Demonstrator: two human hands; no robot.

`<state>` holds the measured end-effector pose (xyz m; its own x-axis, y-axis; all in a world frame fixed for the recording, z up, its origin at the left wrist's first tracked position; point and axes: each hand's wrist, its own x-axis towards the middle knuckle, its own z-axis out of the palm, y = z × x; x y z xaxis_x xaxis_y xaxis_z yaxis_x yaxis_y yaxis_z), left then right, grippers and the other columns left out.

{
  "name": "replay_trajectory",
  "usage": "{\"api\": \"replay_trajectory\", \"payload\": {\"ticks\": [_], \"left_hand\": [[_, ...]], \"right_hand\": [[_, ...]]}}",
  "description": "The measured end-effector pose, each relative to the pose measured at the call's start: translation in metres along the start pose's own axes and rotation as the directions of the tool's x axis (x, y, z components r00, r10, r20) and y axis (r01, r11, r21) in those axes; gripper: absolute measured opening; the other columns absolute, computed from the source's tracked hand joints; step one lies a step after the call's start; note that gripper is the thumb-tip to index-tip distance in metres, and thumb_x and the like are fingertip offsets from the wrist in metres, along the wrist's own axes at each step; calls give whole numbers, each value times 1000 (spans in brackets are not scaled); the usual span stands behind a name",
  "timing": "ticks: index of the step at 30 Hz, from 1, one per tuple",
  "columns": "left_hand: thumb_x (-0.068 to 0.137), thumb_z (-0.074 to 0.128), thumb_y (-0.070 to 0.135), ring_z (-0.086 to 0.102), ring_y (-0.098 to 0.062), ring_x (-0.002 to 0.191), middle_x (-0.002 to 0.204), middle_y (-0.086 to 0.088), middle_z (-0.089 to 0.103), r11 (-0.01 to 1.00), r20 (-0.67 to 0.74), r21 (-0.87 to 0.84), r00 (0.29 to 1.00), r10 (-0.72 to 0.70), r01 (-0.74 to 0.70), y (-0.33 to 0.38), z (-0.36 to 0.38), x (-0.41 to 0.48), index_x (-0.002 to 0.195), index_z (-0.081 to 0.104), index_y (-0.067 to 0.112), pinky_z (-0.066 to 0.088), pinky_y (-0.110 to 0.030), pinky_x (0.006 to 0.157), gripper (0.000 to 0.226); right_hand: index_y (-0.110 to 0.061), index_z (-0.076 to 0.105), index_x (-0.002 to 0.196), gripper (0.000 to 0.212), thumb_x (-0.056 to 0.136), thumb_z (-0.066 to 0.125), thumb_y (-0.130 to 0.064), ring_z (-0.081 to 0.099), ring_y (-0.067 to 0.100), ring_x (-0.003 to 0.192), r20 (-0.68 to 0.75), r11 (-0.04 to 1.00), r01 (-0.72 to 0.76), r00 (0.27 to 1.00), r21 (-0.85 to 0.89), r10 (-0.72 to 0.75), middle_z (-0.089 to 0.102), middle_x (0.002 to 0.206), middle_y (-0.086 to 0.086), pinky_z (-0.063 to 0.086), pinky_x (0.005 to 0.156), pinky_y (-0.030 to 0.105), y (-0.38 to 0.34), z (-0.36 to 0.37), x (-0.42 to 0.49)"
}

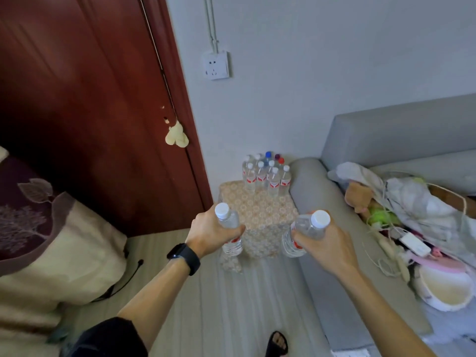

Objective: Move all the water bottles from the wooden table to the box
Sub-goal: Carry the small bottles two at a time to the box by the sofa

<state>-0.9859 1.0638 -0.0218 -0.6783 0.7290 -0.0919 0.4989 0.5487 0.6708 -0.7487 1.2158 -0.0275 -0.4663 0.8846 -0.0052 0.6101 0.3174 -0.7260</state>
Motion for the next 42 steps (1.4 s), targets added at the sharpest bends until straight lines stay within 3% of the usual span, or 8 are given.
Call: {"api": "replay_trajectory", "payload": {"ticks": [10, 13, 18, 20, 24, 30, 36, 42], "left_hand": [[58, 72, 67, 65, -1, 78, 82, 18, 68, 983, 32, -75, 986, -163, 165, -7, 54, 138, 90, 57, 37, 51, -21, 65, 47], [62, 75, 66, 64, -4, 80, 86, 16, 68, 980, 104, -62, 978, -180, 187, -18, 77, 181, 100, 56, 36, 48, -22, 63, 52], [69, 80, 55, 64, -13, 85, 95, 11, 66, 971, 220, -62, 953, -210, 229, -40, 118, 257, 107, 53, 31, 48, -24, 64, 53], [72, 82, 50, 63, -14, 87, 97, 9, 65, 962, 247, -99, 943, -224, 255, -45, 131, 275, 107, 51, 30, 47, -25, 63, 51], [77, 82, 44, 61, -19, 94, 106, 2, 61, 936, 320, -144, 910, -263, 322, -59, 159, 324, 114, 50, 25, 54, -40, 81, 53], [77, 81, 45, 62, -23, 98, 112, -1, 61, 899, 386, -128, 856, -345, 420, -80, 200, 376, 120, 47, 29, 54, -44, 84, 57], [74, 79, 52, 59, -22, 96, 118, 5, 55, 889, 391, -97, 839, -379, 447, -100, 249, 407, 119, 42, 41, 55, -44, 79, 59], [66, 77, 56, 62, -19, 97, 115, 11, 59, 868, 355, -132, 841, -410, 479, -117, 282, 416, 117, 43, 52, 57, -46, 76, 61]], "right_hand": [[-38, 54, 107, 62, 55, 65, -70, 62, 19, 79, 164, 999, -39, 985, -30, 43, 67, 82, -16, 41, 59, 26, 11, 50, 170], [-40, 49, 102, 57, 55, 67, -68, 60, 9, 75, 234, 997, -68, 970, -24, 72, 64, 81, -19, 42, 58, 24, 19, 77, 210], [-37, 51, 101, 52, 61, 71, -63, 60, -8, 77, 331, 993, -118, 936, -22, 118, 65, 82, -21, 40, 55, 8, 30, 126, 272], [-40, 47, 103, 51, 63, 73, -59, 63, -1, 77, 377, 991, -134, 917, -27, 134, 67, 86, -16, 46, 61, 14, 34, 139, 286], [-43, 46, 109, 59, 61, 76, -60, 66, 7, 85, 425, 977, -208, 881, -48, 208, 68, 95, -17, 53, 72, 30, 49, 173, 330], [-38, 40, 118, 63, 69, 78, -50, 66, 25, 94, 492, 954, -283, 819, -102, 296, 65, 100, -11, 48, 72, 33, 83, 220, 378], [-40, 37, 126, 69, 72, 79, -50, 63, 21, 99, 500, 925, -372, 788, -78, 359, 63, 110, -7, 53, 84, 41, 122, 265, 412], [-44, 38, 124, 67, 72, 80, -53, 62, 16, 102, 511, 903, -427, 765, -56, 393, 62, 113, -13, 53, 86, 38, 156, 299, 421]]}}
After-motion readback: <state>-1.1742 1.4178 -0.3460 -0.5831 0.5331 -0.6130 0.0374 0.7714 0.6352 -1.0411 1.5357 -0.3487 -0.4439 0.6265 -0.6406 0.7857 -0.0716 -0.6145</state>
